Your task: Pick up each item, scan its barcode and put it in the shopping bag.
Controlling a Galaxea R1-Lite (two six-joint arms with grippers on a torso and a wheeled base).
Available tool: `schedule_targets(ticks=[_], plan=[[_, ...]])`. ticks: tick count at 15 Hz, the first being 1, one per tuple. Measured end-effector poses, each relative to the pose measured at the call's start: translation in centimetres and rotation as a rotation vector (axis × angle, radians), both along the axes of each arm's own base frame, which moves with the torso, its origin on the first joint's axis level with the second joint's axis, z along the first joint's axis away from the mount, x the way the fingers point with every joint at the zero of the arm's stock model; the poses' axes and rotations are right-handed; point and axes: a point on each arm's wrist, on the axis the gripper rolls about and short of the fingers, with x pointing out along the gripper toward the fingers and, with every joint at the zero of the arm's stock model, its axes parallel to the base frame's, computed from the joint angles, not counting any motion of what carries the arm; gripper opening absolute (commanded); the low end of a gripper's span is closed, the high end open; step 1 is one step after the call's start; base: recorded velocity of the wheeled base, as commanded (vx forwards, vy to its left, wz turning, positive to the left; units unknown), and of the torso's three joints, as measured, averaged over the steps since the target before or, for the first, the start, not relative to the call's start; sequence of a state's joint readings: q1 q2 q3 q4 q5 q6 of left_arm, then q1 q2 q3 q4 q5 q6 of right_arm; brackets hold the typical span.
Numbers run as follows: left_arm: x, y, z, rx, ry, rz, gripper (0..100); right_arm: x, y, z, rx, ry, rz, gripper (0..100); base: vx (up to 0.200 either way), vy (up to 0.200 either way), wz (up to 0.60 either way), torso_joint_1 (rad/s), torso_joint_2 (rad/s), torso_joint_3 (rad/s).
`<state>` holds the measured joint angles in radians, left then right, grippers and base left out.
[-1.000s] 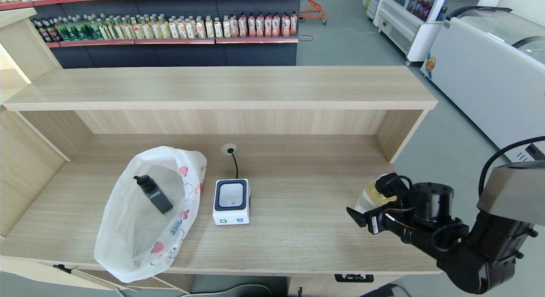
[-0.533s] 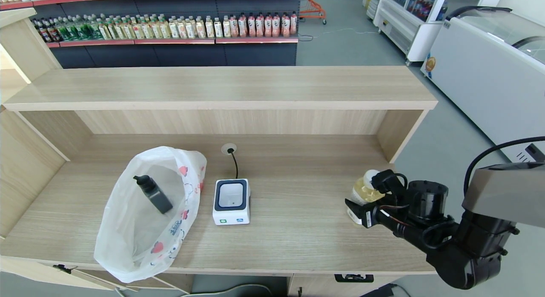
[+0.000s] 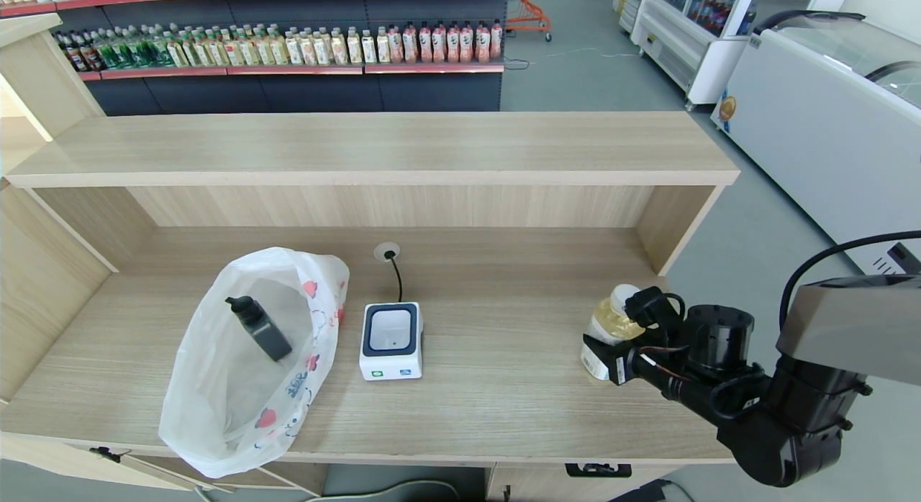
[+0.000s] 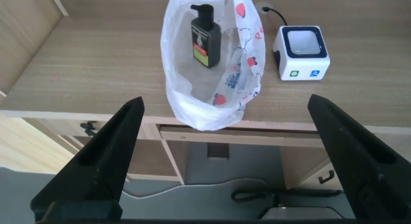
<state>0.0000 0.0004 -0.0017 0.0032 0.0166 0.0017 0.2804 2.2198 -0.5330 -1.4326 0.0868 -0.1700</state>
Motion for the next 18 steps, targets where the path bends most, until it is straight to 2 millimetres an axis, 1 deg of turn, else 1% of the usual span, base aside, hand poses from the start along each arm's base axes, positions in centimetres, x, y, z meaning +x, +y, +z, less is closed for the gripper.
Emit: schedule_targets(ticks=[5, 7, 9, 11, 13, 15, 16, 18], plan=[[0.0, 0.0, 0.0, 0.000, 0.000, 0.000, 100, -0.6, 0.0, 0.2, 0.016, 0.020, 0.004, 0, 0.000, 0.000, 0.00, 0.000, 0.00, 0.000], [0.0, 0.0, 0.0, 0.000, 0.000, 0.000, 100, -1.2, -0.1, 0.8, 0.091, 0.056, 0.031, 0, 0.000, 0.000, 0.00, 0.000, 0.00, 0.000], [0.0, 0.0, 0.0, 0.000, 0.000, 0.000, 100, -2.3, -0.1, 2.9, 0.197, 0.108, 0.086, 0, 0.000, 0.000, 0.00, 0.000, 0.00, 0.000], [0.0, 0.0, 0.0, 0.000, 0.000, 0.000, 100, -4.1, 0.2, 5.3, 0.309, 0.201, 0.174, 0, 0.000, 0.000, 0.00, 0.000, 0.00, 0.000], [0.0, 0.0, 0.0, 0.000, 0.000, 0.000, 100, -6.7, 1.4, 7.9, 0.383, 0.297, 0.321, 0, 0.000, 0.000, 0.00, 0.000, 0.00, 0.000], [0.0, 0.0, 0.0, 0.000, 0.000, 0.000, 100, -9.2, 3.0, 9.6, 0.430, 0.377, 0.468, 0, 0.000, 0.000, 0.00, 0.000, 0.00, 0.000], [0.0, 0.0, 0.0, 0.000, 0.000, 0.000, 100, -10.1, 3.8, 10.4, 0.455, 0.389, 0.529, 0, 0.000, 0.000, 0.00, 0.000, 0.00, 0.000], [0.0, 0.0, 0.0, 0.000, 0.000, 0.000, 100, -11.4, 4.5, 11.4, 0.474, 0.407, 0.632, 0, 0.000, 0.000, 0.00, 0.000, 0.00, 0.000]])
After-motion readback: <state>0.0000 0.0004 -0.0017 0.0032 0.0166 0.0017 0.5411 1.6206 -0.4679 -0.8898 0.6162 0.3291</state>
